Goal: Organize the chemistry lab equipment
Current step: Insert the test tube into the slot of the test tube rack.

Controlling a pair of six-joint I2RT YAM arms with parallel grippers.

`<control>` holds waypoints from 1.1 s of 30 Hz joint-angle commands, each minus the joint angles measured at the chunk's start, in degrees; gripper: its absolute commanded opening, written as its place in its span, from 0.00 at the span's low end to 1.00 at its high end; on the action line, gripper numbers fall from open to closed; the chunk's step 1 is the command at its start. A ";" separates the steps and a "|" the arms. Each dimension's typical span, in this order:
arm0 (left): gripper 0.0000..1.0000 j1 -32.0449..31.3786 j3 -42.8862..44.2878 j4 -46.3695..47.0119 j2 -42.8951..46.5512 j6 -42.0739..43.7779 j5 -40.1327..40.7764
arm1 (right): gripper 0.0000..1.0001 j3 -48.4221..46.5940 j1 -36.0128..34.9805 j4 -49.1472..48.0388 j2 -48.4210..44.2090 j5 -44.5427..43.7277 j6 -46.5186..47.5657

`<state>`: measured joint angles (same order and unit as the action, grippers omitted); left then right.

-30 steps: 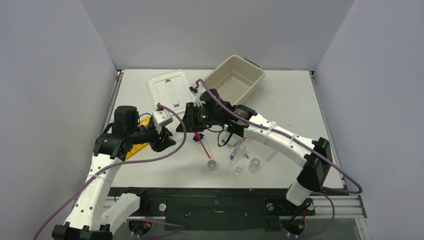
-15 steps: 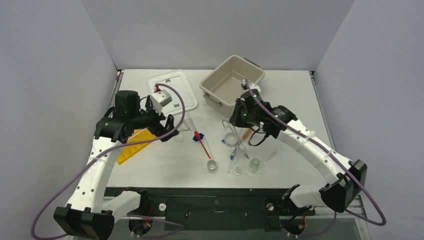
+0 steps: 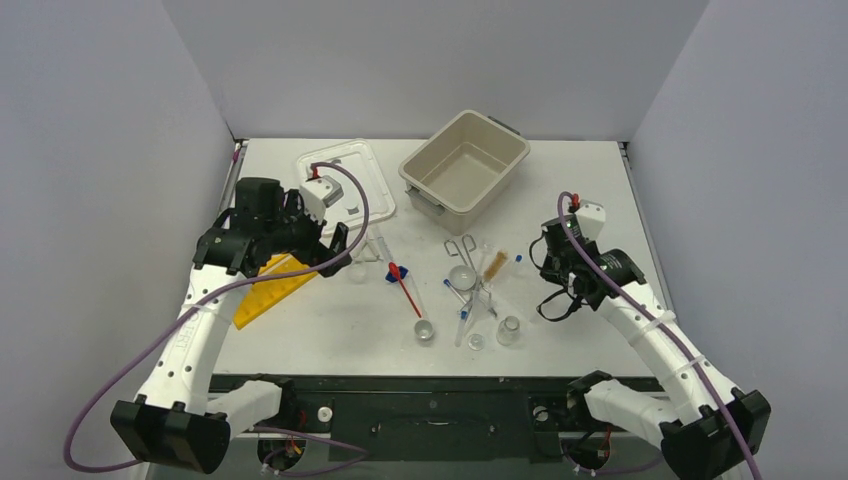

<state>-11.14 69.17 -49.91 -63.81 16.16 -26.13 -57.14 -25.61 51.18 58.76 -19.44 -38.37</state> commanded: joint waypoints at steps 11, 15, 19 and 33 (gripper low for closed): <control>0.97 0.11 -3.17 2.54 3.09 2.23 1.36 | 0.00 2.49 3.11 -11.95 10.70 -2.47 2.05; 0.97 0.07 -4.22 2.68 3.75 3.01 1.18 | 0.00 2.01 3.11 -12.98 12.94 -2.53 2.39; 0.97 0.12 -4.29 2.55 3.51 3.48 1.15 | 0.00 2.22 3.26 -14.43 15.16 -2.27 2.44; 0.97 0.17 -5.42 3.68 4.19 4.63 2.53 | 0.00 4.09 3.45 -17.53 19.72 -0.50 1.68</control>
<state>-11.14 63.53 -48.97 -61.01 19.97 -24.16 -54.28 -22.50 35.09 77.80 -20.34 -36.49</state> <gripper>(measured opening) 0.968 0.105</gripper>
